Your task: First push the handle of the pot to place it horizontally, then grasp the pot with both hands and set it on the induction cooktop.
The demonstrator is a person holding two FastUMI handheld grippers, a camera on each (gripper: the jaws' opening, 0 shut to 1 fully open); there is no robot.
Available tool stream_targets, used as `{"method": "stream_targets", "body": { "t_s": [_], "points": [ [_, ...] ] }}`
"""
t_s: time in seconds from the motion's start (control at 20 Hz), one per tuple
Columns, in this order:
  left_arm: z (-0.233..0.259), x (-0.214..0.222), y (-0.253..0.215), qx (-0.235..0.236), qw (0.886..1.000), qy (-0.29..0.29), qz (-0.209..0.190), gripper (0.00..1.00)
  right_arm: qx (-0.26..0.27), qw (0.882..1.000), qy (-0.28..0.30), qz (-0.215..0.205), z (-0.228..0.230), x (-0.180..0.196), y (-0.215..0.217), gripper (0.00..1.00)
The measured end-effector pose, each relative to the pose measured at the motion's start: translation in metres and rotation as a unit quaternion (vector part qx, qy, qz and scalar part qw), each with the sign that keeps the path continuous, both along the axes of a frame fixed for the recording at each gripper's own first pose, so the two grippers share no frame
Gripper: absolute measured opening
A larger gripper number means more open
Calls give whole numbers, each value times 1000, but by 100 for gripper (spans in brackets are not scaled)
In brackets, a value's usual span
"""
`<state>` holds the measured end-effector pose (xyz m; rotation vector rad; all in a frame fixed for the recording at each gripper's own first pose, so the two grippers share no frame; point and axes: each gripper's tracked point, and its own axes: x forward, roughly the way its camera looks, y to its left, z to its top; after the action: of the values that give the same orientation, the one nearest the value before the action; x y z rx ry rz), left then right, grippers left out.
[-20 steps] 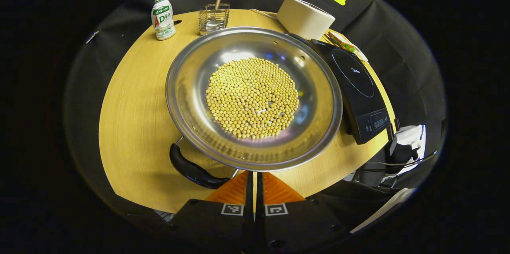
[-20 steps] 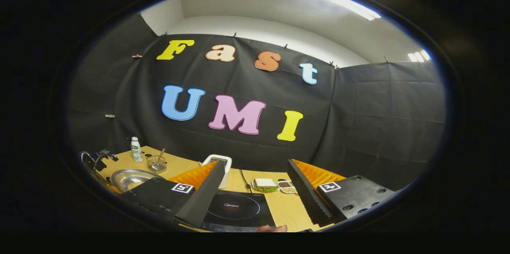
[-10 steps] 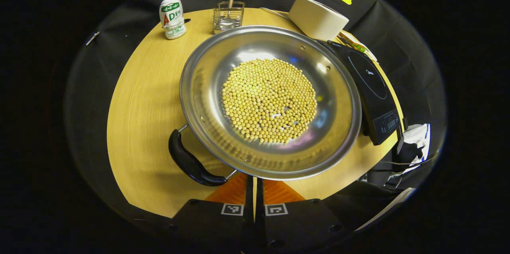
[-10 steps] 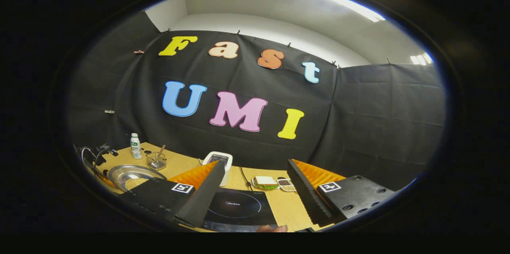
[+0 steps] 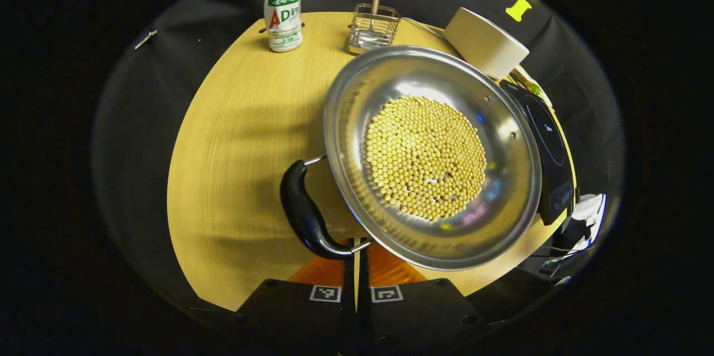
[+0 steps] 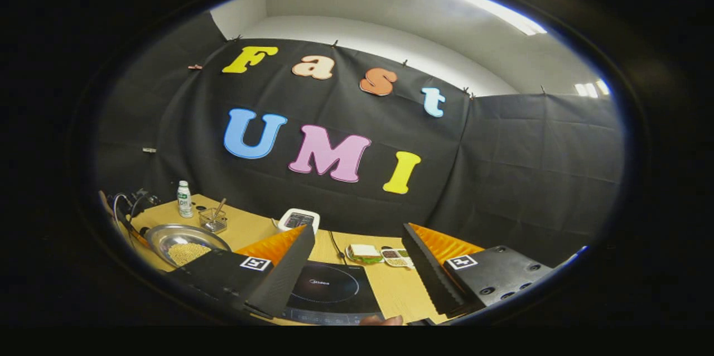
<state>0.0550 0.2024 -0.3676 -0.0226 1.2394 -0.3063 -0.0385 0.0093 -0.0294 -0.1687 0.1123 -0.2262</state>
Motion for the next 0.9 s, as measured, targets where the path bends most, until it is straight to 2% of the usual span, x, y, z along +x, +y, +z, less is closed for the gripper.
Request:
{"method": "stream_targets", "body": {
  "t_s": [0.9],
  "points": [
    [-3,77,13,24,999,-32,11,5,-13,999,28,-10,-14,4,0,98]
  ]
}}
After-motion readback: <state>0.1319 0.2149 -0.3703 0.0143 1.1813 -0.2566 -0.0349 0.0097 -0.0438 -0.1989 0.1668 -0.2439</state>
